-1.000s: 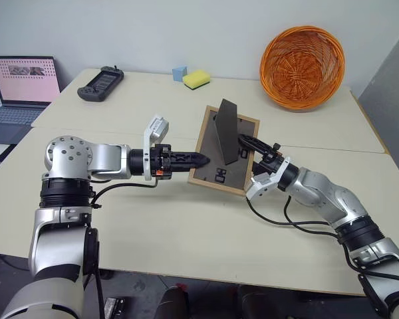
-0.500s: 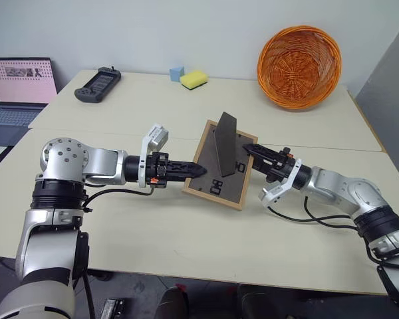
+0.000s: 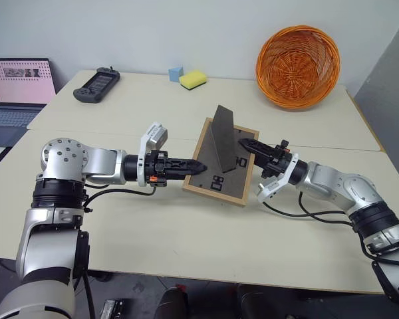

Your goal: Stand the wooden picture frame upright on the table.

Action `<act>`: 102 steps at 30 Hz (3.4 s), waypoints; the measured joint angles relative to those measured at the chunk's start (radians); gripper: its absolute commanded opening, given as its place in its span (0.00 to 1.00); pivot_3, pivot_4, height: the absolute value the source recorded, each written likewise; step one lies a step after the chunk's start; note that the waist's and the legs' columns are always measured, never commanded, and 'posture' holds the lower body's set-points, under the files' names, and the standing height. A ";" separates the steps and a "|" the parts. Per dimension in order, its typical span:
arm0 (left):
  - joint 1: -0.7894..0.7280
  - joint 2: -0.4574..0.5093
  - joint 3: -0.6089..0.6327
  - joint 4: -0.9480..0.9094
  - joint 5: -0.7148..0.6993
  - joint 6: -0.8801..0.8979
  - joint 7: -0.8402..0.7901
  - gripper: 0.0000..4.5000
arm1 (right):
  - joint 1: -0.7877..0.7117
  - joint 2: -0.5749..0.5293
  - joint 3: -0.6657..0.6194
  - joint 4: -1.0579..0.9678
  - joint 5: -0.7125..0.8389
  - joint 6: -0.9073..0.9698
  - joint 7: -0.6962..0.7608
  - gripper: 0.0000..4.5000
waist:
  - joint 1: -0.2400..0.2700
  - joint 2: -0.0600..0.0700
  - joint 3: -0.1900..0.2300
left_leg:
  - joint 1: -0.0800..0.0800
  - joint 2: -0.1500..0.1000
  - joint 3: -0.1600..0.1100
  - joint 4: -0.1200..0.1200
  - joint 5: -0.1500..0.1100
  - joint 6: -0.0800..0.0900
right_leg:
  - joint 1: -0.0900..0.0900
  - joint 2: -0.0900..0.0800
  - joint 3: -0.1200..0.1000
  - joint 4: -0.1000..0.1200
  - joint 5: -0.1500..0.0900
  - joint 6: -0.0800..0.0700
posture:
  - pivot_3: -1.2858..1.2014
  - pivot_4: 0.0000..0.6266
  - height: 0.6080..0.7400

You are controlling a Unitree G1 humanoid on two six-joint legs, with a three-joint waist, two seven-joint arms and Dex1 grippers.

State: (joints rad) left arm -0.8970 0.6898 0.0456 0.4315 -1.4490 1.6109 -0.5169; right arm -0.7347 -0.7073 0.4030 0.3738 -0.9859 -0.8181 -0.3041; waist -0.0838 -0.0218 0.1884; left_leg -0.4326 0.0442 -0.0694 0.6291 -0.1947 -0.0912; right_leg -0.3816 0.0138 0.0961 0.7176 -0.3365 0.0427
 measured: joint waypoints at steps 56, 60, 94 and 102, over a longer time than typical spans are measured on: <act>0.542 0.117 0.291 -0.834 0.315 -0.588 -0.278 0.90 | 0.004 0.345 -0.222 -0.143 1.256 1.221 1.043 0.29 | 0.003 0.000 0.000 | 0.002 0.002 -0.002 0.000 -0.002 0.004 | 0.005 0.000 -0.003 -0.002 0.000 0.000 | 0.52 0.24 1.00; 0.550 0.117 0.291 -0.849 0.319 -0.602 -0.276 0.90 | 0.022 0.369 -0.253 -0.142 1.317 1.349 1.051 0.29 | 0.003 0.000 0.000 | 0.002 0.002 -0.002 -0.001 -0.002 0.004 | 0.004 0.001 -0.002 -0.003 0.000 0.000 | 0.52 0.24 1.00; 0.464 0.121 0.264 -0.809 0.309 -0.612 -0.226 0.91 | 0.075 0.519 -0.388 -0.036 1.437 1.504 1.040 0.80 | 0.001 0.000 0.000 | 0.002 0.002 -0.001 -0.002 -0.002 0.004 | 0.003 0.002 -0.002 -0.004 0.000 0.000 | 0.52 0.24 1.00; 0.464 0.122 0.254 -0.808 0.308 -0.603 -0.211 0.91 | 0.076 0.524 -0.383 -0.036 1.436 1.504 1.038 0.86 | 0.001 0.000 0.000 | 0.002 0.002 0.000 -0.002 -0.002 0.004 | 0.003 0.002 -0.001 -0.004 0.000 0.000 | 0.52 0.24 1.00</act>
State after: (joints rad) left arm -0.4333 0.8115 0.2996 -0.3768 -1.1406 1.0081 -0.7283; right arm -0.6591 -0.1833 0.0204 0.3374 0.4504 0.6854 0.7335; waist -0.0827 -0.0216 0.1886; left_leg -0.4310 0.0465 -0.0699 0.6275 -0.1971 -0.0873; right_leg -0.3782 0.0156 0.0947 0.7137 -0.3367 0.0430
